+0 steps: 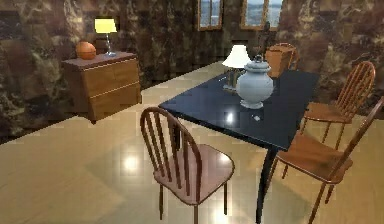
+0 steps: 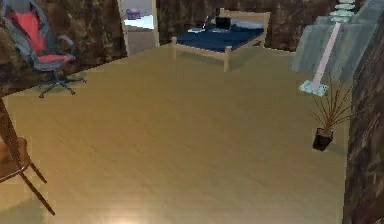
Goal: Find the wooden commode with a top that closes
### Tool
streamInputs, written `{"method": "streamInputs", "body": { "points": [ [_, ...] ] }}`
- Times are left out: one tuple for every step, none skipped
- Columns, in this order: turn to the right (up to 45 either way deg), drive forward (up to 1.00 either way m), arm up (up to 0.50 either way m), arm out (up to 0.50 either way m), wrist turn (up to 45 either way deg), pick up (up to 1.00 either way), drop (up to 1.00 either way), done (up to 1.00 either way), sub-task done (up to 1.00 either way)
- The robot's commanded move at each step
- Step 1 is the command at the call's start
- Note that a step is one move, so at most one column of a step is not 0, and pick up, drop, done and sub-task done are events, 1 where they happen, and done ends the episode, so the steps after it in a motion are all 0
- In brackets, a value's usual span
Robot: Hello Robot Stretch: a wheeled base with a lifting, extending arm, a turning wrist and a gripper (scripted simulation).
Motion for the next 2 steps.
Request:
{"method": "streamInputs", "body": {
  "points": [
    [-45.0, 0.0, 0.0, 0.0, 0.0, 0.0, 0.0, 0.0, 0.0],
    [-3.0, 0.0, 0.0, 0.0, 0.0, 0.0, 0.0, 0.0, 0.0]
  ]
}}
